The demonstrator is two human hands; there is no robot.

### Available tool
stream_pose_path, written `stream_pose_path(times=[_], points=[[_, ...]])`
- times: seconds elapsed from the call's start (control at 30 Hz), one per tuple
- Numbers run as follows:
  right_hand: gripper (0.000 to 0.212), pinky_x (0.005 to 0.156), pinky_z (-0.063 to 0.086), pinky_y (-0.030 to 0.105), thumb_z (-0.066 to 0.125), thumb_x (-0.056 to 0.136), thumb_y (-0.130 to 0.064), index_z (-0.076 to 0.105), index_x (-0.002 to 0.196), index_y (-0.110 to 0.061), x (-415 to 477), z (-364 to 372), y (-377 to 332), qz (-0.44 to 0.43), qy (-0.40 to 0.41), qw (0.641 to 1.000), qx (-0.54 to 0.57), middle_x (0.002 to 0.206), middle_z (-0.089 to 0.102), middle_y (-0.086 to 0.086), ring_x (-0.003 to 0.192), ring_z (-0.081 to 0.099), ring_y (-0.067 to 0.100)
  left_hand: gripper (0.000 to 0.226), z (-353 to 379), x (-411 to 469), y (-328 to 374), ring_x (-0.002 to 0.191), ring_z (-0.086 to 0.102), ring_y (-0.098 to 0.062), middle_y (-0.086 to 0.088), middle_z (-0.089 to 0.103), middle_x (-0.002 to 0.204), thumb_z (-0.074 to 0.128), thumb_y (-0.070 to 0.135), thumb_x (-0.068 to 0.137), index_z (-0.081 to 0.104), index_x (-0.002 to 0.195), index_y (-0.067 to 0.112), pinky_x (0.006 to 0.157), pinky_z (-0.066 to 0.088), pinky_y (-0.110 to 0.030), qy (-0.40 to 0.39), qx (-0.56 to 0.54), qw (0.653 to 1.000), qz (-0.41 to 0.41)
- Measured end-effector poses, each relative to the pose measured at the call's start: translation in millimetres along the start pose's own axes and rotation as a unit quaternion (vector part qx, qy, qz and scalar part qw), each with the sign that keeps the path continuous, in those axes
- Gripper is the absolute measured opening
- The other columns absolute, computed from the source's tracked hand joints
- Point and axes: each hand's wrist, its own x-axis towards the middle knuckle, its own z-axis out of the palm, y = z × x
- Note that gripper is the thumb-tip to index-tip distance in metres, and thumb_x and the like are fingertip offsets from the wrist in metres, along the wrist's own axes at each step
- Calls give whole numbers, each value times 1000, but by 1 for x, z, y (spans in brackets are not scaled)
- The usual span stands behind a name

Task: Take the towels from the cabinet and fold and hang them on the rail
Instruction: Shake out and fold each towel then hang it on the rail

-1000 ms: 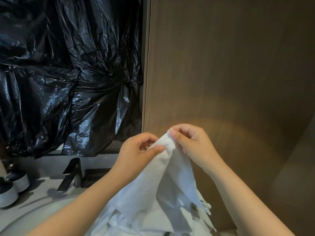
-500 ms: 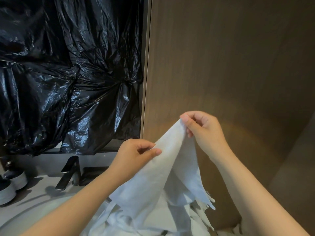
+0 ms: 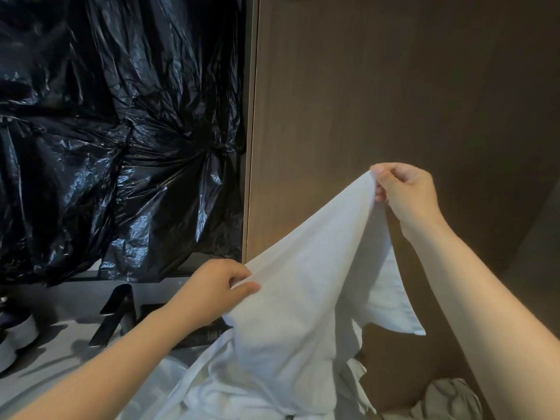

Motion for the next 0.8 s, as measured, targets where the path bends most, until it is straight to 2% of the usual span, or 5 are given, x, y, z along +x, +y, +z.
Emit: stream_pose_path(times=[0.2,0.33,0.5,0.7,0.8], points=[[24,74,50,21,59,97,-28,69,82,-11,12,-8,13,43,40,998,-7,64,60,-2,65,56,9,49,-13,9,8,55,37,-10,-6,39,61,67,43,86,42,55,15,58,33,-27,-24,4,1000,-10],[24,69,48,19,60,96,-28,68,75,-22,14,-17,20,57,51,997,-4,63,60,-3,61,56,8,29,-19,12,12,68,56,-14,-1,60,75,71,42,83,69,66,19,67,48,-31,19,-34,999,-27],[24,67,47,18,59,97,-29,66,74,-26,13,-23,27,62,59,996,-7,67,61,-2,62,57,8,17,-21,14,8,75,62,-19,0,64,81,74,36,82,67,74,23,71,52,-33,-5,-104,994,-44],[24,66,47,18,59,97,-29,64,74,-26,8,-15,41,69,54,996,-26,69,61,0,65,57,10,50,-5,4,-12,80,68,-23,-16,69,85,83,46,70,54,99,17,75,53,-38,-76,-243,956,-145],[24,69,48,20,58,97,-30,64,75,-24,5,-4,56,87,45,994,-47,70,61,2,68,57,13,54,-4,-3,-22,69,65,-19,-5,70,77,80,61,58,62,85,16,63,50,-29,-122,-297,930,-179]])
